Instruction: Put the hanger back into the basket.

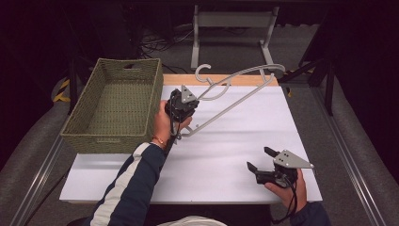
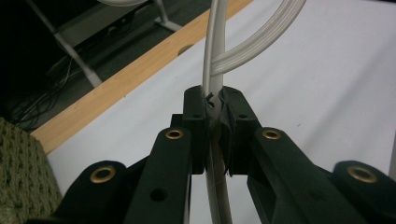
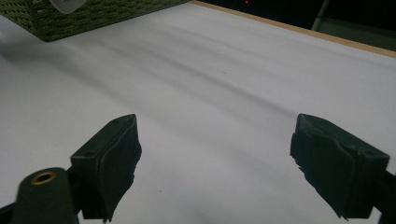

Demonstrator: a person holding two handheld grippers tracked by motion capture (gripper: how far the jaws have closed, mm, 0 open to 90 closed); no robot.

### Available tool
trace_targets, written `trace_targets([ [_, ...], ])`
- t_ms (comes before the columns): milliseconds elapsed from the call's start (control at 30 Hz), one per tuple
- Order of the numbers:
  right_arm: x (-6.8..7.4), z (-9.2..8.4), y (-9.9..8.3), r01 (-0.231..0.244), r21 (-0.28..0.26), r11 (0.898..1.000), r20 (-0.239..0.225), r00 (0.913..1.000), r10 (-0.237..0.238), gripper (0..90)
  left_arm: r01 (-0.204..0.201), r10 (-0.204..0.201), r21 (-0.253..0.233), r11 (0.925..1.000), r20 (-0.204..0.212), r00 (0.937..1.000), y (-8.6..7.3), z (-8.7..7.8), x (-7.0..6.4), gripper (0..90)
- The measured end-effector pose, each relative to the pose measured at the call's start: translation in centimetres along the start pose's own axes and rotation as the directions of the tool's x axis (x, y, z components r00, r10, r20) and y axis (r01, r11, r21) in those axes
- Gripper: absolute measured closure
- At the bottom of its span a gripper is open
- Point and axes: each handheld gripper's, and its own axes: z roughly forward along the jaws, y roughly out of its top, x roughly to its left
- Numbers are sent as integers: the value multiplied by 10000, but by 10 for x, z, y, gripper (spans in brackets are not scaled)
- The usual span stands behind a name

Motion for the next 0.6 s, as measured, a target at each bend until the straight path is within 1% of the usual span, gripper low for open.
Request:
trace_targets([
  [167,-1,0,0,-33,24,10000,21,10000,33,154,-89,83,-430,9990,-142,9999,11,-13,-1,821],
  [300,-1,-1,0,-18,-32,10000,10,10000,18,154,77,-93,-760,9971,-216,9997,18,-24,1,821],
  [400,-1,-1,0,-18,-74,10000,32,10000,18,155,45,-77,-920,9957,-344,9994,21,-33,6,821],
  [533,0,-1,0,94,-93,9999,31,10000,-94,155,233,-286,-1092,9937,-478,9984,22,-48,16,820],
  [600,0,-1,0,81,-113,9999,18,10000,-81,154,243,-304,-1150,9931,-516,9982,23,-50,18,820],
])
